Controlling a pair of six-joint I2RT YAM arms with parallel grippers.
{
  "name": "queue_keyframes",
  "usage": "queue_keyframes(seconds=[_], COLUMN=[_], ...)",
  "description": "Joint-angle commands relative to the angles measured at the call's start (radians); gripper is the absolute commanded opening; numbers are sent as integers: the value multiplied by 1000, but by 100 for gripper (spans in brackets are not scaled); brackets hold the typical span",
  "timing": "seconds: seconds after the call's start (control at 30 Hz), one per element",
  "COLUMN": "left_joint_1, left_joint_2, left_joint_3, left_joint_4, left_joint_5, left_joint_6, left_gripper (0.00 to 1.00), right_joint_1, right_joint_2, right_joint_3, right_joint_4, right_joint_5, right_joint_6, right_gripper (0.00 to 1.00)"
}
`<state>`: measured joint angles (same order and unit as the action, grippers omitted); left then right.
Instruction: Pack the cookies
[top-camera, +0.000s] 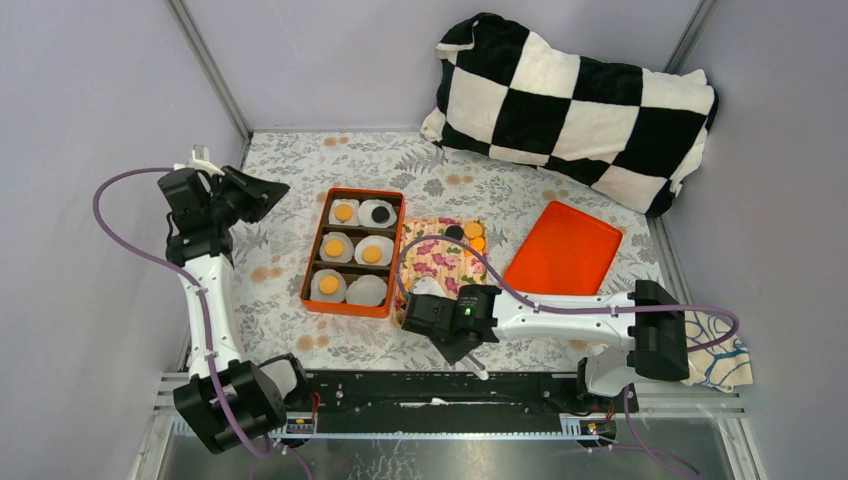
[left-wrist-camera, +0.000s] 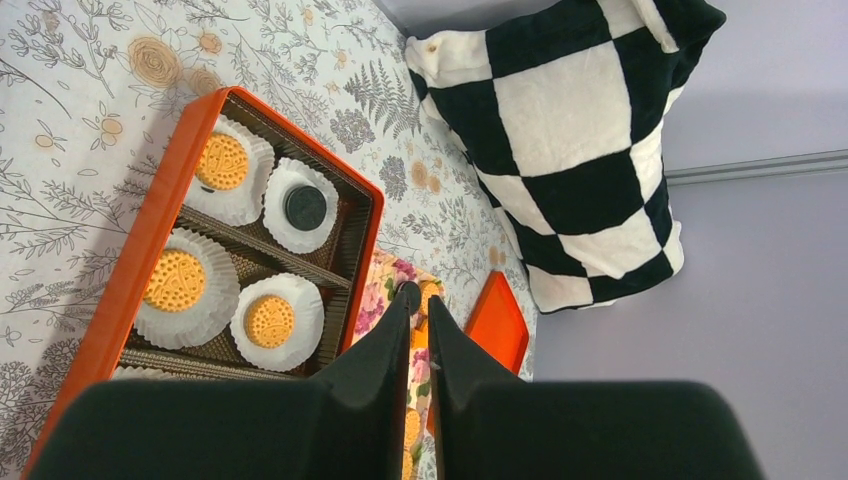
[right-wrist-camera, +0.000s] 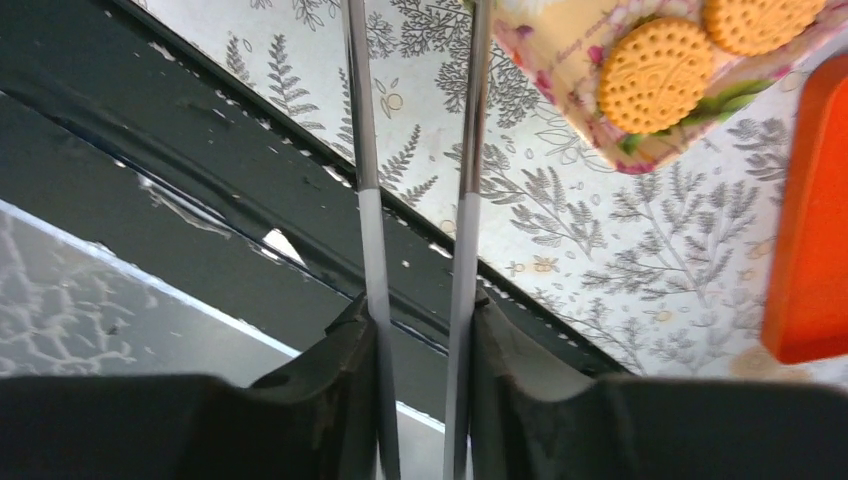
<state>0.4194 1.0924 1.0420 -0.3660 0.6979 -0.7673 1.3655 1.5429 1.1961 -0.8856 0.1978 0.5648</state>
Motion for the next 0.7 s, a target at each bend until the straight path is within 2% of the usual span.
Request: queue_keyframes(seconds=[0.0,0.27,0.67], left_joint_1=[-5,-5,-5], left_joint_2=[-8,-26,-18], left_joint_3=[-21,-14,-2], left_joint_4=[-1,4,-10], left_joint_5=[29,24,11], left_joint_6=[16,4,16], left_gripper=[15,15,15], right_joint_1=[6,6,6], right_joint_2=[-5,-42,164], right_joint_3=[74,243,402], right_joint_4=[-77,-112,44], right_joint_5=[81,232,142], right_joint_6=[-2,-54,-242], right_gripper=[12,7,8])
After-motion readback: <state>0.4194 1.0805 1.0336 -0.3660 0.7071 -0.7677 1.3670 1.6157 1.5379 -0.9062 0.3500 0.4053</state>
